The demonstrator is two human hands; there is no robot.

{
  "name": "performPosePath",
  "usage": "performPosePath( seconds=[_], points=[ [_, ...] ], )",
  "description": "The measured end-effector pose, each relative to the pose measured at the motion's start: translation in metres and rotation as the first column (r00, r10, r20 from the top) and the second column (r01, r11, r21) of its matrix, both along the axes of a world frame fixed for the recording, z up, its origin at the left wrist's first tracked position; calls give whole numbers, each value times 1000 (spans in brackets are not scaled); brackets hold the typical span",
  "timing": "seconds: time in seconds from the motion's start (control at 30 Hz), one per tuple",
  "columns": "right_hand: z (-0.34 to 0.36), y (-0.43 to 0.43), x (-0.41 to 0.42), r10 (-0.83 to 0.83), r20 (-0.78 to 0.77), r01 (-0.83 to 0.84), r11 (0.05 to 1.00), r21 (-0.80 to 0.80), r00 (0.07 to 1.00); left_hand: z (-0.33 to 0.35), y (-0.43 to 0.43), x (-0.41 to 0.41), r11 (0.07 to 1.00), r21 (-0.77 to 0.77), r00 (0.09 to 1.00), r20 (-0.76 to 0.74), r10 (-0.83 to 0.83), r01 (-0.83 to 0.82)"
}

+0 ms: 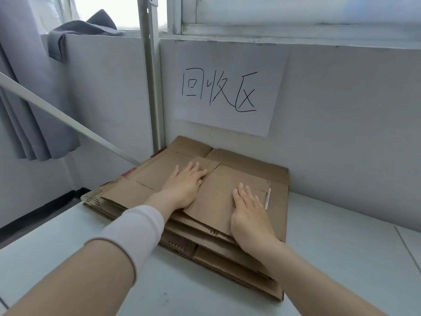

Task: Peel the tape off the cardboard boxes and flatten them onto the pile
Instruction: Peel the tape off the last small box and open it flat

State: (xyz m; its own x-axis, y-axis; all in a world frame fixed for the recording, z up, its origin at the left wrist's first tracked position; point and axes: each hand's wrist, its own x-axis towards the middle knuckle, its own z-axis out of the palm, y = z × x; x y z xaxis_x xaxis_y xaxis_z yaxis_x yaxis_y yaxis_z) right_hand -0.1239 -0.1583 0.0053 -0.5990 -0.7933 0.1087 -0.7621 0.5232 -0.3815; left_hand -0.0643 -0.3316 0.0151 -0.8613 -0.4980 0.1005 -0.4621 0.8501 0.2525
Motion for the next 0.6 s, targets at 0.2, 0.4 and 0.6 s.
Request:
performPosePath(
  seconds=[0.2, 0.4, 0.6],
  points=[
    [-5, -7, -6, -4, -102, 23, 983, 184, 995, 1, -10, -20, 992, 18, 984, 128, 125, -129],
    [-6, -18, -18, 26, -141, 2, 980, 198, 990, -8, -16, -35, 977, -35, 974, 84, 213, -210],
    [-6, -11, -11, 41, -182, -13, 988, 153, 982, -8, -17, -35, 973, -88, 972, 87, 220, -213]
  ],
)
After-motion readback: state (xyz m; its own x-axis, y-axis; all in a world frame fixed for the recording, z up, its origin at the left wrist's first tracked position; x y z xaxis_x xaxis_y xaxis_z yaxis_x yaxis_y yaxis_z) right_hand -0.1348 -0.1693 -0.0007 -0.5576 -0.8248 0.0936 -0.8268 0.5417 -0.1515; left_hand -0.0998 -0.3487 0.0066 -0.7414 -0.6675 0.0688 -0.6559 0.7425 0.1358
